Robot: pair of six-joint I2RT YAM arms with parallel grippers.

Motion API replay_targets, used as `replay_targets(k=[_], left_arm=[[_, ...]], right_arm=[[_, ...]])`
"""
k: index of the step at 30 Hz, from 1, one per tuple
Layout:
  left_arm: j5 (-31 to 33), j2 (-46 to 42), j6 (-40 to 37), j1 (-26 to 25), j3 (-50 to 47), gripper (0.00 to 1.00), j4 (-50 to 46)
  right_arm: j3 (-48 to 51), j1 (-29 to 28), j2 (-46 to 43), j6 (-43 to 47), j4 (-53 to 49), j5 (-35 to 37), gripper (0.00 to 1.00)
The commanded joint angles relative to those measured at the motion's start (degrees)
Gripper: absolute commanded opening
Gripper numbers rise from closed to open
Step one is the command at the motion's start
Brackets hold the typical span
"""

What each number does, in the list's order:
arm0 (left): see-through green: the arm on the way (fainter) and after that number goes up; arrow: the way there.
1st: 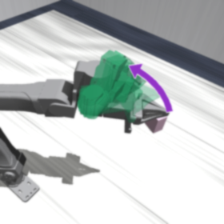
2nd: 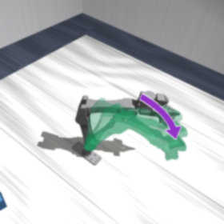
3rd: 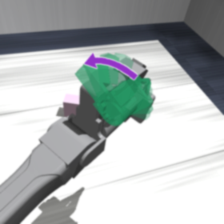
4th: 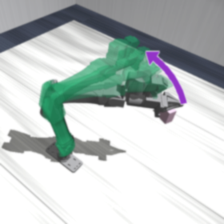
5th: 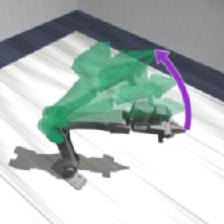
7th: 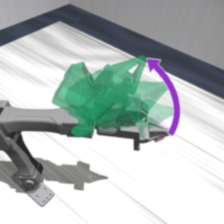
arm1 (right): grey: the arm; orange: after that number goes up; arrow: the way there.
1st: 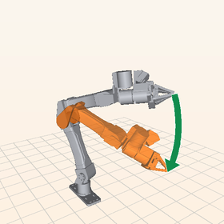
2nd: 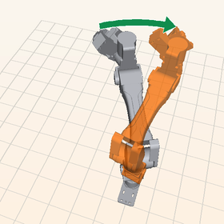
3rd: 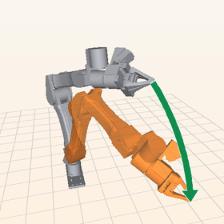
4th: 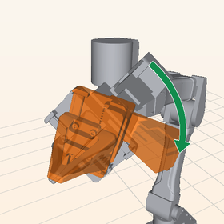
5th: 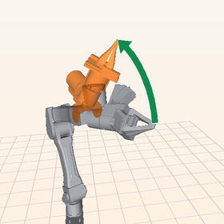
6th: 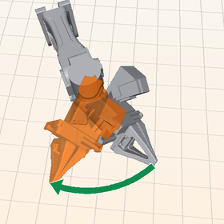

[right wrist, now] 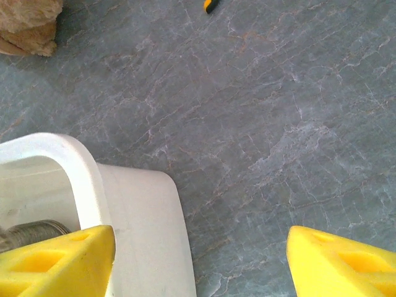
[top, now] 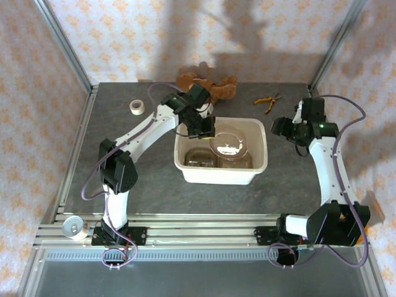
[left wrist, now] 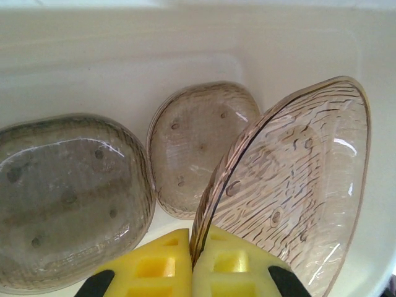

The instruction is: Place the plates into the plastic bin on the countertop

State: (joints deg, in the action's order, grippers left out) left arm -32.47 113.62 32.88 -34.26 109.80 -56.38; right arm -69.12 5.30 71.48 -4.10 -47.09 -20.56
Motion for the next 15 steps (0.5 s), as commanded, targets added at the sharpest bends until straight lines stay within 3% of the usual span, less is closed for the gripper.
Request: replay_targets(k=[1, 15], left_arm=[[-1.02, 1.62, -1.24, -1.42, 0.02, 0.00, 0.66], [3.05, 8.07, -0.42, -4.49, -0.43, 0.00, 6.18]], right_arm=[[1.08, 0.21, -2.32, -0.75, 0.18, 1.02, 0.73], [3.16, 0.23, -6.20, -0.46, -1.79, 2.25, 0.73]])
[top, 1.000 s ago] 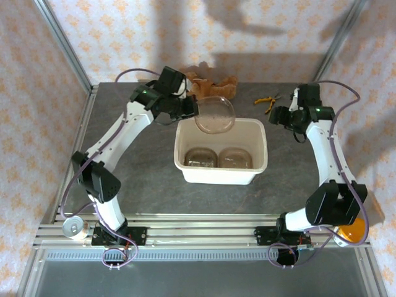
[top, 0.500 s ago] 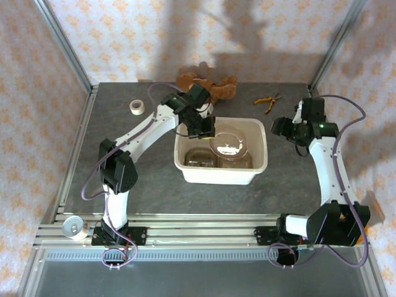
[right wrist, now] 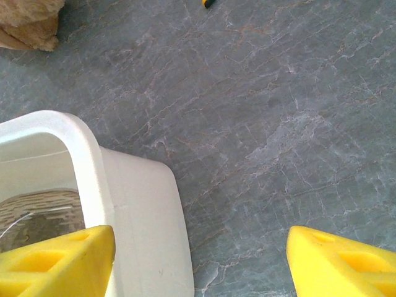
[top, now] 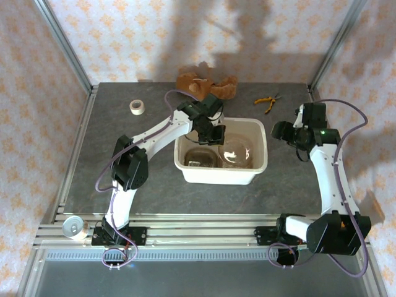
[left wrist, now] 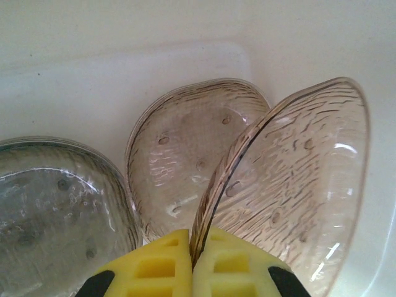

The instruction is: Place the plates into the plastic bin on the countertop

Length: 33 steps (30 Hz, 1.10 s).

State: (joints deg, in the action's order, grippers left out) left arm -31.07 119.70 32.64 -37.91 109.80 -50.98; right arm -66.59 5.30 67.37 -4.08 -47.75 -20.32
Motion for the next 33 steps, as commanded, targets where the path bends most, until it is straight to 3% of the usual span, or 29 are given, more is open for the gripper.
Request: replay_targets(k=[1, 21, 33], left_arm=[[1.54, 2.15, 0.05, -0.91, -0.91, 0.00, 1.50], [5.22, 11.02, -1.00, -2.25, 8.95, 0.00, -4.76], [7.68, 12.00, -3.17, -3.13, 7.76, 0.00, -6.47]], right_arm=[[0.90, 0.18, -2.28, -0.43, -0.91, 2.03, 0.73], [1.64, 0.23, 0.21, 0.59, 0.71, 0.15, 0.74], [1.94, 0.24, 3.93, 0.56, 1.32, -1.33, 0.74]])
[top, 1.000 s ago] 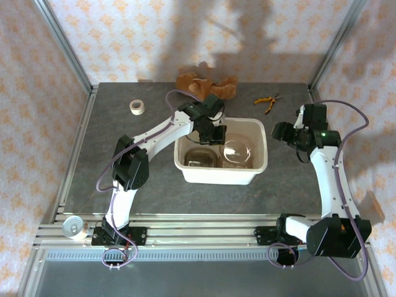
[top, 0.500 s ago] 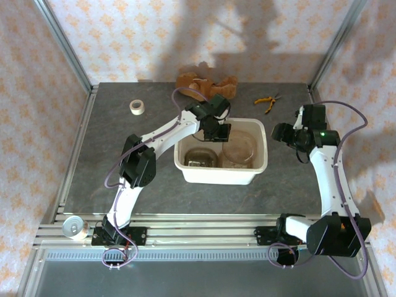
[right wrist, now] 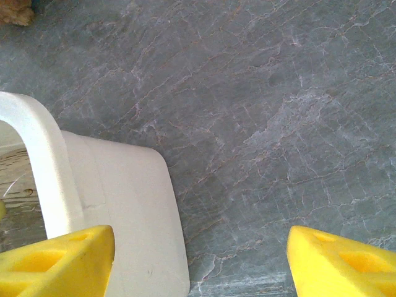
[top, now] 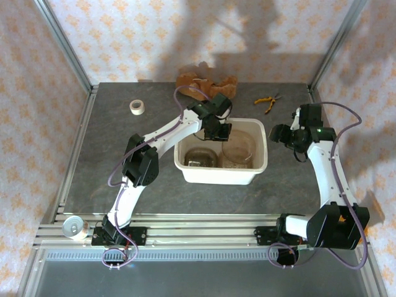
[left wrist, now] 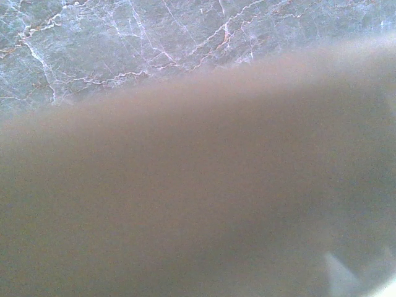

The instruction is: Place the plates into the plastic bin on the countertop

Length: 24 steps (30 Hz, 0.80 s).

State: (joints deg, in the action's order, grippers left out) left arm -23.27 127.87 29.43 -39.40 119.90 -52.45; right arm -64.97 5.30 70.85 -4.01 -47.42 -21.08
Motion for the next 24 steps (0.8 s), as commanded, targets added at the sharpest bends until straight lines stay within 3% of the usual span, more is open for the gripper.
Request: replay_targets(k=[1, 17, 24], left_arm=[[0.12, 3.89, 0.02, -1.65, -2.47, 0.00, -5.25], [-0.21, -6.49, 0.23, -1.92, -9.76, 0.00, 6.33], [-1.31, -9.52, 0.47, -2.00, -10.21, 0.00, 6.75]], right_arm=[[0.28, 0.23, 0.75, 0.47, 1.01, -0.83, 0.74], [-0.33, 0.20, 2.45, 0.50, 1.40, -1.42, 0.74], [0.44, 0.23, 2.02, 0.38, 1.85, -1.77, 0.74]])
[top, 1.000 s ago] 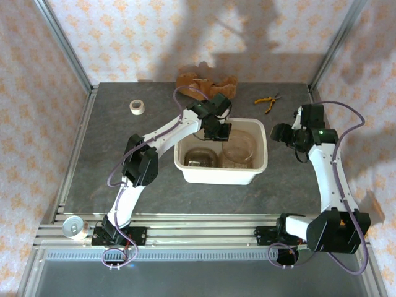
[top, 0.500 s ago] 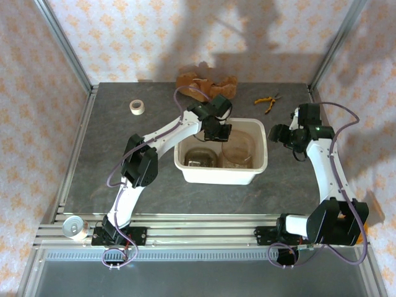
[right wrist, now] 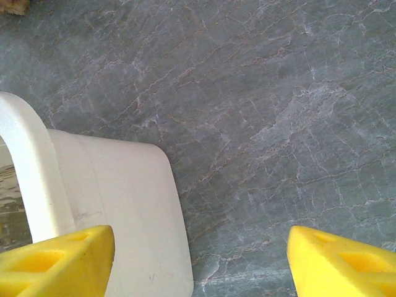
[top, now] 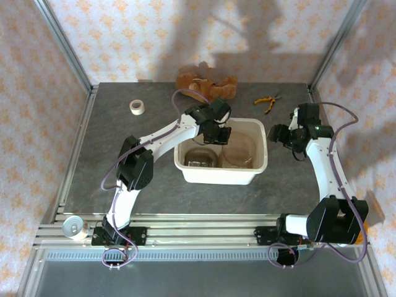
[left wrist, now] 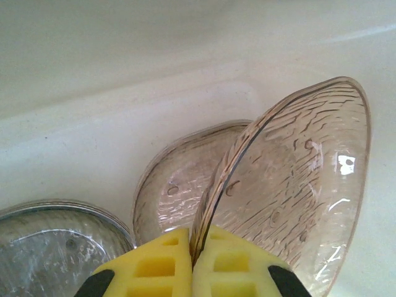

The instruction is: Place the plates into the plastic bin on the countertop

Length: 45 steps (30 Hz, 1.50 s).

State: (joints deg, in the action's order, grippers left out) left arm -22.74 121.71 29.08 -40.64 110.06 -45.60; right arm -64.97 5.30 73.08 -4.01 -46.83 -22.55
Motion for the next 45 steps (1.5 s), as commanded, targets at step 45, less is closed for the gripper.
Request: replay_targets(k=[45], left_arm=[[-5.56, -2.28, 10.65, -1.72, -12.60, 0.00, 6.83]], right_arm=[[3.53, 0.24, -0.46, 1.12, 2.03, -1.75, 0.74]])
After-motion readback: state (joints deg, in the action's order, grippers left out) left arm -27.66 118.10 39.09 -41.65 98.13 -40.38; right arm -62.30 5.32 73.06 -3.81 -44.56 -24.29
